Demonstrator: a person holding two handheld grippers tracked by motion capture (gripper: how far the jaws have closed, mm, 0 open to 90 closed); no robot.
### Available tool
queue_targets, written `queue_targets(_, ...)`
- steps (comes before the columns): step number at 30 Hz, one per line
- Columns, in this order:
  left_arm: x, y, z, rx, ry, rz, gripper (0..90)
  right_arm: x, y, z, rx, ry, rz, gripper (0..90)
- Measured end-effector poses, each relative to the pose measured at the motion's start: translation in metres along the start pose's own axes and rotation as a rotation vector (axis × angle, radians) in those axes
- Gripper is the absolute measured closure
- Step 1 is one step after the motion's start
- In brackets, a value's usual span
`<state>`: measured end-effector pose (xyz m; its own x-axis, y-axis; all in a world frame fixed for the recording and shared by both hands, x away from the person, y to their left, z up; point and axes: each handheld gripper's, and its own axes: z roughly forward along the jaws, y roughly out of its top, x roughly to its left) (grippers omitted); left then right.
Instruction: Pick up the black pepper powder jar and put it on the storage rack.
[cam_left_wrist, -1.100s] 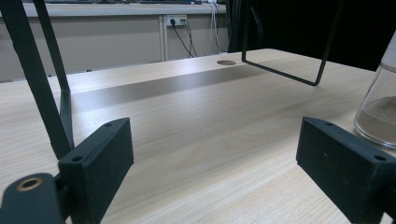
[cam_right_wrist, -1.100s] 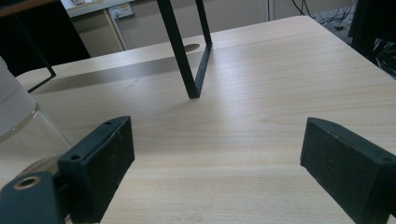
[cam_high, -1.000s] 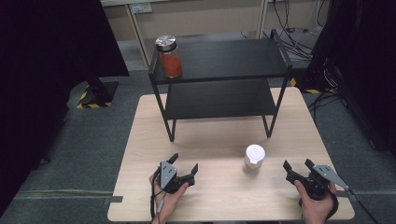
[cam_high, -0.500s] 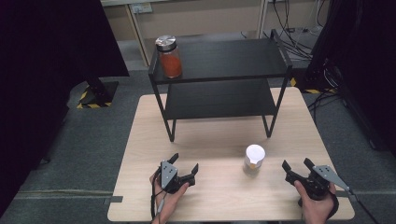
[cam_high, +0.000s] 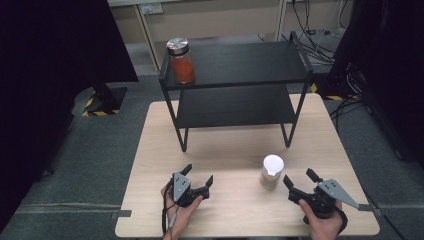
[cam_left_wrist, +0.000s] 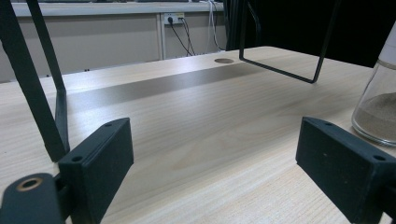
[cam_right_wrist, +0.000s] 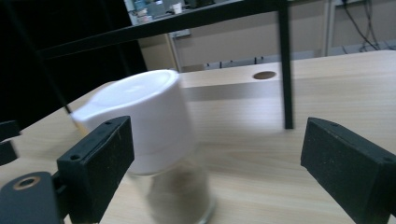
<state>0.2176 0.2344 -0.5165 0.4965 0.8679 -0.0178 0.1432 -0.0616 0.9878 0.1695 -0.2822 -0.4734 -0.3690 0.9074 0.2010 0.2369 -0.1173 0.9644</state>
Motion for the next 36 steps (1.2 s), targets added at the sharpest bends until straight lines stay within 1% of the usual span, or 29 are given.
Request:
queue_targets(2, 0.000, 0.000, 0.000, -0.002, 0.001, 0.001, 10.8, 0.008, 0.000, 0.002, -0.001, 0.014, -0.016, 9.8)
queue_targets(5, 0.000, 0.000, 0.000, -0.002, 0.000, 0.001, 10.8, 0.016, -0.001, 0.005, 0.000, 0.021, -0.038, 9.8)
queue_targets(9, 0.000, -0.001, 0.000, -0.004, 0.001, 0.001, 10.9, 0.030, -0.001, 0.011, 0.001, 0.010, -0.068, 9.9)
queue_targets(13, 0.000, -0.001, 0.000, -0.003, 0.000, 0.001, 11.0, 0.049, -0.001, 0.019, -0.004, -0.023, -0.100, 10.3)
queue_targets(15, 0.000, -0.001, 0.000, -0.005, 0.000, -0.001, 11.0, 0.060, -0.001, 0.024, 0.007, -0.059, -0.118, 11.2)
queue_targets(17, 0.000, -0.001, 0.000, -0.006, 0.000, -0.004, 11.0, 0.066, -0.003, 0.029, 0.012, -0.078, -0.106, 12.3)
queue_targets(20, 0.000, -0.001, 0.000, -0.006, -0.001, -0.005, 11.0, 0.075, -0.006, 0.036, 0.014, -0.114, -0.109, 14.2)
queue_targets(22, 0.000, -0.001, 0.000, -0.006, -0.001, -0.005, 11.0, 0.078, -0.008, 0.040, 0.012, -0.129, -0.091, 15.5)
queue_targets(25, 0.000, -0.001, 0.000, -0.005, -0.002, -0.004, 11.1, 0.082, -0.010, 0.047, 0.013, -0.149, -0.078, 17.4)
queue_targets(27, 0.000, -0.001, 0.000, -0.005, -0.002, -0.003, 11.1, 0.085, -0.011, 0.050, 0.017, -0.164, -0.089, 19.3)
queue_targets(29, 0.000, -0.001, 0.000, -0.006, -0.002, -0.002, 11.2, 0.087, -0.012, 0.053, 0.017, -0.182, -0.091, 22.6)
queue_targets(32, 0.000, 0.000, 0.000, -0.003, -0.002, 0.001, 11.2, 0.088, -0.014, 0.054, 0.010, -0.196, -0.089, 27.2)
queue_targets(34, 0.000, 0.000, 0.000, -0.002, -0.002, 0.003, 11.2, 0.088, -0.014, 0.054, 0.010, -0.197, -0.089, 27.9)
queue_targets(36, 0.000, -0.001, 0.000, -0.003, -0.002, 0.004, 11.3, 0.090, -0.014, 0.054, 0.010, -0.204, -0.101, 28.6)
